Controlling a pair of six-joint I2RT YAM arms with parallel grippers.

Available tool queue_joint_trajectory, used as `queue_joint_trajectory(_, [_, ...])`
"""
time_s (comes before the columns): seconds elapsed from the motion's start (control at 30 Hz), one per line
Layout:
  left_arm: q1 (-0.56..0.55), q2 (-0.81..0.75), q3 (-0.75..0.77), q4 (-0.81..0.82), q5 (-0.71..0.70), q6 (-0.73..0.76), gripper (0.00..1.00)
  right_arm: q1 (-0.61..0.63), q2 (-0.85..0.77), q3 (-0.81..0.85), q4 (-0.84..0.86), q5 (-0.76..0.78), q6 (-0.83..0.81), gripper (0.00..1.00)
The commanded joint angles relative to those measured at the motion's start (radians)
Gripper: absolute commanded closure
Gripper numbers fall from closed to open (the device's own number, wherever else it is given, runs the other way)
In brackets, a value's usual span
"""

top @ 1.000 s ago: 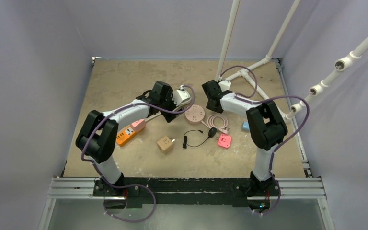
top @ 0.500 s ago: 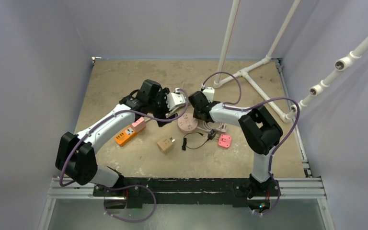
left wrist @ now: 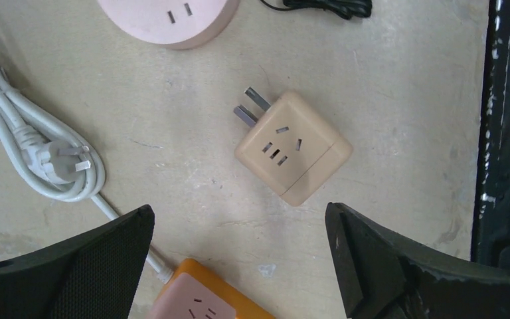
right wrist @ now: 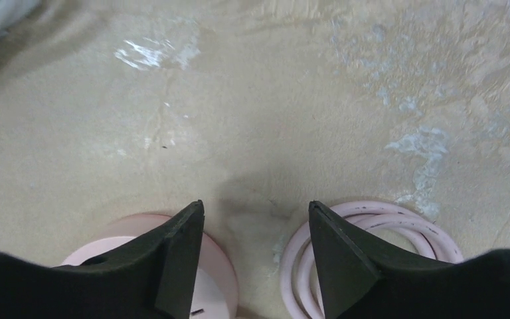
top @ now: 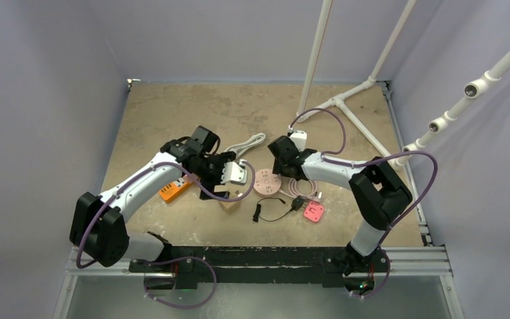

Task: Insert the plug
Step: Move the socket to the center of the board, then pick up the plug from the center of the board.

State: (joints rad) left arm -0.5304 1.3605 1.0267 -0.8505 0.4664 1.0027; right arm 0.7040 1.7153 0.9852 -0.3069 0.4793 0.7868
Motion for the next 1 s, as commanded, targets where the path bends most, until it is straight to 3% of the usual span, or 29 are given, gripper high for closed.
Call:
queue_joint_trajectory(0.0, [-0.017,-0.008,-0.012,-0.055,0.044,0.226,0.01,-0.002,-0.067,0.108,-0.042,0.005,-0.031,0.35])
queue_joint_trajectory(0.23, [-0.098,0.067,-0.048,0.054,-0.022,0.281,0.01,-0.003,-0.209,0.118,-0.056,-0.054,-0.081,0.25])
queue_joint_trajectory(0.5, [-0.131,0.108,-0.088,-0.003,-0.051,0.388,0.01,-0.053,-0.335,0.054,-0.089,-0.116,-0.067,0.23])
queue_joint_trajectory(0.57, [-0.132,0.105,-0.101,-0.003,-0.050,0.392,0.06,-0.067,-0.353,0.050,-0.089,-0.127,-0.072,0.23])
queue_joint_trajectory(0.63, [-0.136,0.101,-0.112,0.007,-0.041,0.372,0.14,-0.077,-0.356,0.057,-0.091,-0.133,-0.079,0.24])
queue_joint_trajectory(0.83, [-0.144,0.066,-0.128,0.062,-0.013,0.233,0.60,-0.083,-0.344,0.088,-0.095,-0.164,-0.077,0.24])
queue_joint_trajectory(0.97, [-0.140,-0.008,-0.106,0.098,-0.003,0.053,0.92,-0.083,-0.358,0.094,-0.071,-0.217,-0.068,0.23])
